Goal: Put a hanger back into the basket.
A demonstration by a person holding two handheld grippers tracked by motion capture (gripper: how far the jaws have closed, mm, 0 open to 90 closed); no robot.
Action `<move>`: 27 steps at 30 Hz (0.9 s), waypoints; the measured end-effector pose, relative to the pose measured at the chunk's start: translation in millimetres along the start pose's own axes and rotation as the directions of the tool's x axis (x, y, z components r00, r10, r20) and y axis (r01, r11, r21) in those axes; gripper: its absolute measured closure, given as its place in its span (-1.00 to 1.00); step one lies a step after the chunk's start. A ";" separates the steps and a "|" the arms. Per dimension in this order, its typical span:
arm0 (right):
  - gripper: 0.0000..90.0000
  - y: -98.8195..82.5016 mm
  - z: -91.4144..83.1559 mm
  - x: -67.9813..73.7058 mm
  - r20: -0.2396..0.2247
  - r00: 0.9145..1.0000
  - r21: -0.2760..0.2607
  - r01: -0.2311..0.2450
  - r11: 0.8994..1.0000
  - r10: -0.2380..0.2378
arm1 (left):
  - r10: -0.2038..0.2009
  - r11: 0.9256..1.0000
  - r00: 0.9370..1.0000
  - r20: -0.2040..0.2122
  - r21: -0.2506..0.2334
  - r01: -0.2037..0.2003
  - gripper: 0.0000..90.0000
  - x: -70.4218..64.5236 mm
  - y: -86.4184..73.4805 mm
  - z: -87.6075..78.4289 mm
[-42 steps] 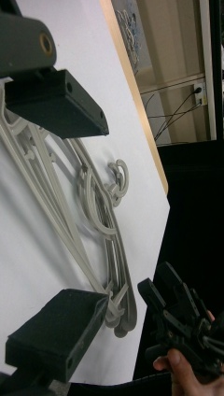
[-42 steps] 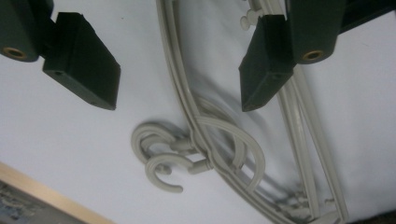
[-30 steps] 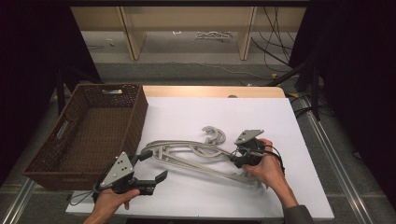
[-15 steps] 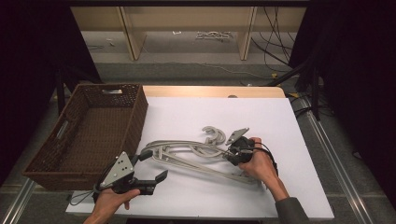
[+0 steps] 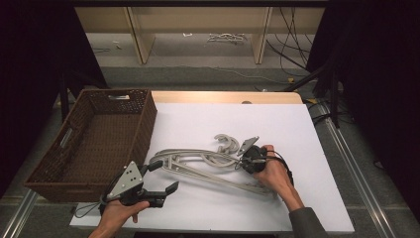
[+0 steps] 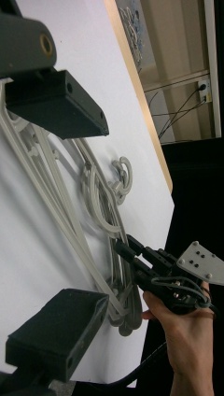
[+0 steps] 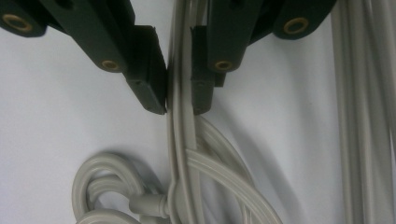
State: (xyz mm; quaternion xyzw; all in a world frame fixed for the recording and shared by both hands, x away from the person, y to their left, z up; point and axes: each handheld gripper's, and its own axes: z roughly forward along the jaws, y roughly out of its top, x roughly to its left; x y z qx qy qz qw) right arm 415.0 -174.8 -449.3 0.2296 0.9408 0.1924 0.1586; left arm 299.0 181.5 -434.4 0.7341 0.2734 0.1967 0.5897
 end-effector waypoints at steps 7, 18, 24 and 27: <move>0.83 1.3 -10.6 0.4 0.001 0.999 -0.020 0.035 0.999 -0.035 | -0.003 1.000 1.000 0.005 -0.011 0.003 -0.64 0.5 0.2 0.6; 0.83 8.2 -21.5 7.9 0.044 0.994 -0.009 0.104 0.995 -0.103 | 0.005 1.000 1.000 0.005 0.004 -0.005 -0.64 4.7 5.9 10.1; 0.83 12.1 -32.5 11.5 0.078 0.988 -0.020 0.133 0.991 -0.131 | 0.045 0.997 0.999 0.011 0.067 -0.046 -0.64 13.9 13.8 39.0; 0.83 14.6 -39.4 15.1 0.111 0.980 -0.022 0.166 0.986 -0.162 | 0.028 0.989 1.000 0.010 0.148 -0.029 -0.62 19.8 17.4 60.1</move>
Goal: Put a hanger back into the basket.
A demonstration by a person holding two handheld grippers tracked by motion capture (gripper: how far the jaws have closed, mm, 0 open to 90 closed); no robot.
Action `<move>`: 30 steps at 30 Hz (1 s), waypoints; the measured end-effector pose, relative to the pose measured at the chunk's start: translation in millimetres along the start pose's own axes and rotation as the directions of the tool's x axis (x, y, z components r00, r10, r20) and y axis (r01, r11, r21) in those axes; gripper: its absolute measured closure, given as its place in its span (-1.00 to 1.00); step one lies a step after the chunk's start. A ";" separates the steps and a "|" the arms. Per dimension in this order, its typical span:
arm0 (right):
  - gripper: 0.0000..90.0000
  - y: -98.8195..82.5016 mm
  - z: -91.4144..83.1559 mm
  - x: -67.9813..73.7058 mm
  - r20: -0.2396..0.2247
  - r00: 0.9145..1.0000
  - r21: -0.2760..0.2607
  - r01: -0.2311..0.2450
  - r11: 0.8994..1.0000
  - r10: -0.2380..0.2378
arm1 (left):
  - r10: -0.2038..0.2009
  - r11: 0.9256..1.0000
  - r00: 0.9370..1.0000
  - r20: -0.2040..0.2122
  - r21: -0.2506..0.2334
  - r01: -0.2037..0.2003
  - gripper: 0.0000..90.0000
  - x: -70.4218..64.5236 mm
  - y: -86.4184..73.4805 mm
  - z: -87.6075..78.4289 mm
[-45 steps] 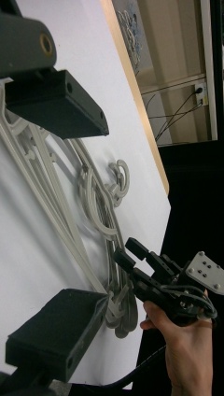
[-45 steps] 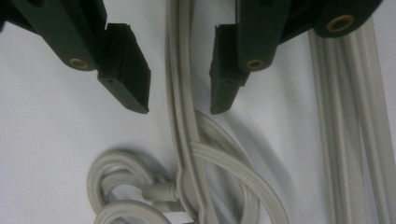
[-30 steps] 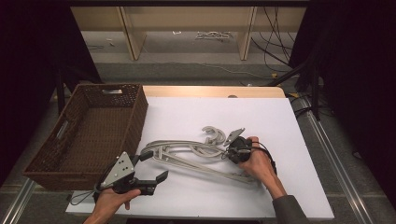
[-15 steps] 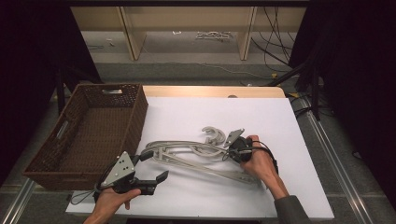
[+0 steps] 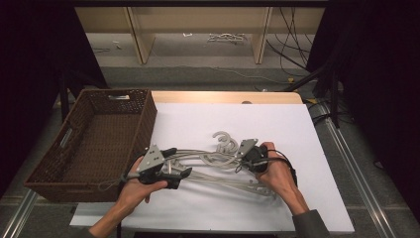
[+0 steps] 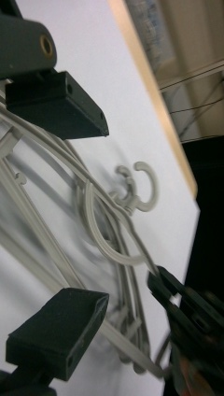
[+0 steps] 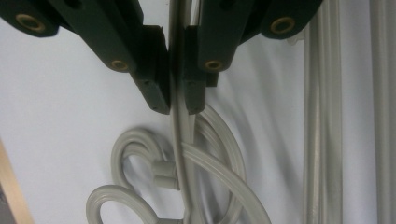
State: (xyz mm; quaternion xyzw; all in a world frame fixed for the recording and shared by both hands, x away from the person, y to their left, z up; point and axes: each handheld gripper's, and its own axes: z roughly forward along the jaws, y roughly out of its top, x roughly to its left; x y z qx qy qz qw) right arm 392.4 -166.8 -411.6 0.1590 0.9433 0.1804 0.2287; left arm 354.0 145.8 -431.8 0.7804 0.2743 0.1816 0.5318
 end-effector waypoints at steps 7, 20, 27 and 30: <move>0.83 3.3 -10.3 2.4 0.023 0.999 -0.008 0.034 0.999 -0.034 | 0.015 0.992 1.000 0.000 0.124 -0.015 -0.55 8.1 16.8 41.4; 0.83 13.2 -19.2 11.3 0.049 0.995 -0.029 0.086 0.996 -0.084 | 0.066 0.960 0.998 0.016 0.273 -0.068 -0.22 13.3 31.8 71.9; 0.83 16.0 -21.8 11.9 0.062 0.992 -0.028 0.114 0.993 -0.113 | 0.088 0.940 0.994 0.063 0.325 -0.104 -0.08 14.7 32.1 79.5; 0.83 16.6 -22.2 12.2 0.062 0.991 -0.030 0.123 0.992 -0.121 | 0.094 0.934 0.992 0.085 0.338 -0.117 0.00 15.1 33.2 82.8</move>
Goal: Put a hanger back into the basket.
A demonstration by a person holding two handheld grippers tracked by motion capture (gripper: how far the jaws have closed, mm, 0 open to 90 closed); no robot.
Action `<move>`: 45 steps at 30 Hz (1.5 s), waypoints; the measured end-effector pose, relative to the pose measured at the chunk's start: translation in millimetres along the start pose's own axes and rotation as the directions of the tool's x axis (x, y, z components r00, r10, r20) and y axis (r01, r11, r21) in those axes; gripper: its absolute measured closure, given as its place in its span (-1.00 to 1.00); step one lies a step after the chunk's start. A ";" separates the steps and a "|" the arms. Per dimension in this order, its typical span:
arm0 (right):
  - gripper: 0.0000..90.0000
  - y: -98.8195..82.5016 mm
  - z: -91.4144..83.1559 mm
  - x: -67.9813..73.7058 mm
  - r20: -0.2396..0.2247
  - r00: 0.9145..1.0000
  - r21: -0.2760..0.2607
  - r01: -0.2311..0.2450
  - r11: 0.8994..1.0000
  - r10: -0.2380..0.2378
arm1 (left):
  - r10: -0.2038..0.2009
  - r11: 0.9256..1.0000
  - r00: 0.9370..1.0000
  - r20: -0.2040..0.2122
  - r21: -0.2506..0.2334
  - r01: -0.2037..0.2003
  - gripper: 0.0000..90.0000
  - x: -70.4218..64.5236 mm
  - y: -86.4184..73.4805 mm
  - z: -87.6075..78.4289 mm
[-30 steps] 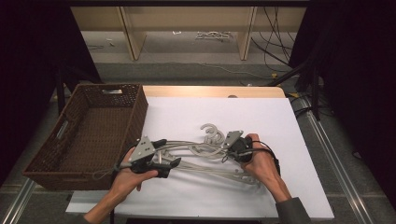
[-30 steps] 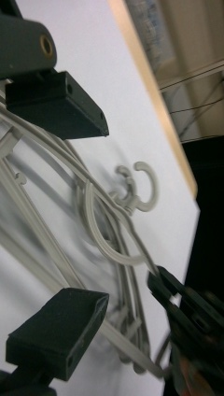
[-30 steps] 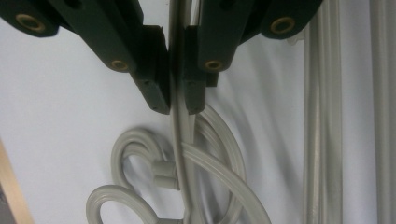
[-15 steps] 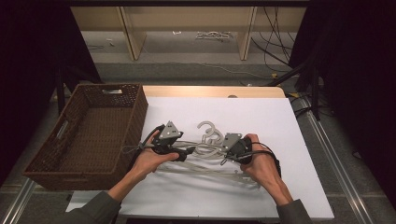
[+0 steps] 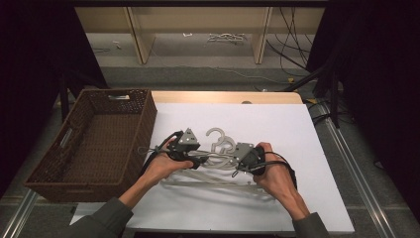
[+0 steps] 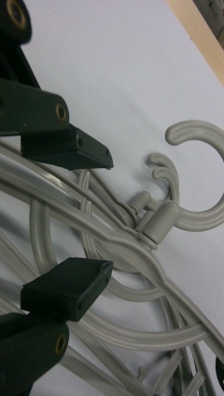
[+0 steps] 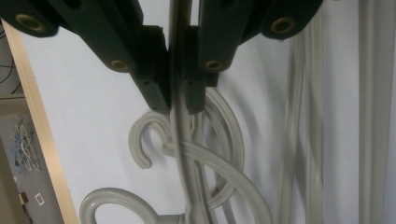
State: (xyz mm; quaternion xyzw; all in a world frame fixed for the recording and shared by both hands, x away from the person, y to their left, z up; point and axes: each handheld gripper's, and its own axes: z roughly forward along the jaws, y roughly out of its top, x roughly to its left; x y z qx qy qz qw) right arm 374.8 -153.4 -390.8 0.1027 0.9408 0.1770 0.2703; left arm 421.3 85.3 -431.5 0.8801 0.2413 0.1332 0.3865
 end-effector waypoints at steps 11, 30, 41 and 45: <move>0.83 2.1 -0.3 1.4 -0.004 1.000 -0.017 0.013 1.000 -0.013 | 0.076 0.993 0.996 0.039 0.086 -0.079 0.54 -3.4 5.9 13.0; -0.01 -9.4 -19.8 -16.3 0.006 0.958 -0.234 -0.277 0.932 0.286 | 0.261 0.963 0.965 0.028 0.061 -0.262 0.82 -22.0 29.7 -32.9; -0.38 -17.4 -37.0 -23.7 -0.010 0.884 -0.366 -0.439 0.821 0.468 | 0.234 0.970 0.971 -0.039 0.073 -0.231 0.82 -9.6 30.1 -44.6; -0.39 -24.8 -43.1 -25.9 0.000 0.865 -0.378 -0.464 0.801 0.502 | 0.231 0.971 0.972 -0.047 0.078 -0.227 0.82 -7.5 30.0 -44.9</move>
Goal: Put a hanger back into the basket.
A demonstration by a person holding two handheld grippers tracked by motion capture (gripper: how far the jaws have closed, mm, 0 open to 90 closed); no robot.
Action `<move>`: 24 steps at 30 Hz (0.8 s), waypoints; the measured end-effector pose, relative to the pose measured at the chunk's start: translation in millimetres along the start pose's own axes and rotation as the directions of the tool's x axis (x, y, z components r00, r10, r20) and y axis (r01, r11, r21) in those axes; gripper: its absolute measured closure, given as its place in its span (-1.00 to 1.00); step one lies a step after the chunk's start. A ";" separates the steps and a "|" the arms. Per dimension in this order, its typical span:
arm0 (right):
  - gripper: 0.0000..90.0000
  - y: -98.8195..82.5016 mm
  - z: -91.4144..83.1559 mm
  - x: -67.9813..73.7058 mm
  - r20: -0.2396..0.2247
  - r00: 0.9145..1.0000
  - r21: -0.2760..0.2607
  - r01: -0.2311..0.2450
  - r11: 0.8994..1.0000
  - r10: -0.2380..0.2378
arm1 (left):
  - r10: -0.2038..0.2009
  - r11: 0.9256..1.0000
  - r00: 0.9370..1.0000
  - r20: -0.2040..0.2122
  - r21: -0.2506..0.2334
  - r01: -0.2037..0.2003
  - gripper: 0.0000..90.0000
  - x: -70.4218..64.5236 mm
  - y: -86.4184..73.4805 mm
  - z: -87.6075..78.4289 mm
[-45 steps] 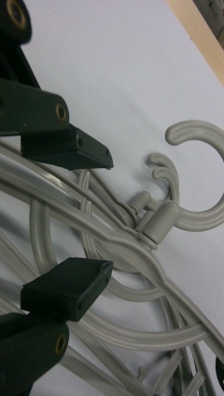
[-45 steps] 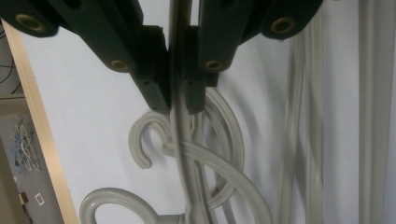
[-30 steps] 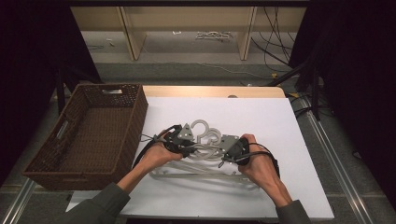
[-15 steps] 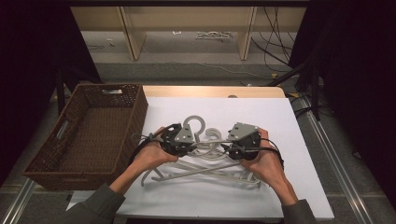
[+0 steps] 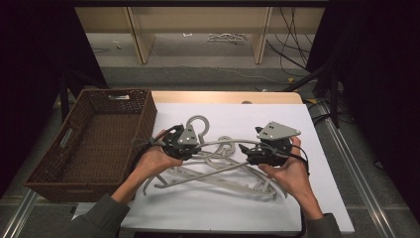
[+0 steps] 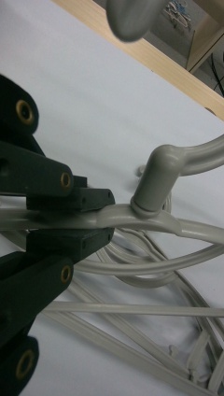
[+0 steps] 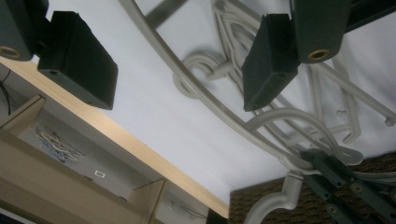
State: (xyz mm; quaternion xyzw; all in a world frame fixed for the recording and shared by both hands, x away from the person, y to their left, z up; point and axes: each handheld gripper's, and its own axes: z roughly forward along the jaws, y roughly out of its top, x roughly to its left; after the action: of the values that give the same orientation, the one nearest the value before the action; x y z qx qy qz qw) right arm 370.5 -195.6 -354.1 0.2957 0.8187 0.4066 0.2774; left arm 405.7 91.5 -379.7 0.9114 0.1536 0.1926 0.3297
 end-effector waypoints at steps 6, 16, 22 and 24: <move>-0.41 -12.1 -10.5 -3.5 0.024 0.998 -0.031 -0.057 0.998 0.058 | -0.020 1.000 0.999 -0.028 -0.002 0.020 0.82 7.3 2.0 -6.7; -0.41 -33.7 -14.4 0.1 0.033 0.992 -0.036 -0.122 0.992 0.123 | -0.062 0.998 0.997 -0.038 -0.020 0.061 0.82 22.7 15.8 -26.1; -0.41 -44.3 -9.5 1.5 0.052 0.991 -0.007 -0.125 0.992 0.125 | -0.069 0.997 0.997 -0.042 -0.042 0.067 0.82 35.8 28.8 -40.0; -0.42 -49.1 -6.6 2.1 0.051 0.991 0.003 -0.127 0.992 0.127 | -0.078 0.996 0.996 -0.040 -0.047 0.076 0.82 39.6 32.1 -45.2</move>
State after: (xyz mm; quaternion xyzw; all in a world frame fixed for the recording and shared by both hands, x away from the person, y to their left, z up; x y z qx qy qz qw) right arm 351.7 -221.7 -392.0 0.3582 0.7922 0.4133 0.2708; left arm 425.0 108.5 -316.6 0.8928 0.1911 0.2020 0.3543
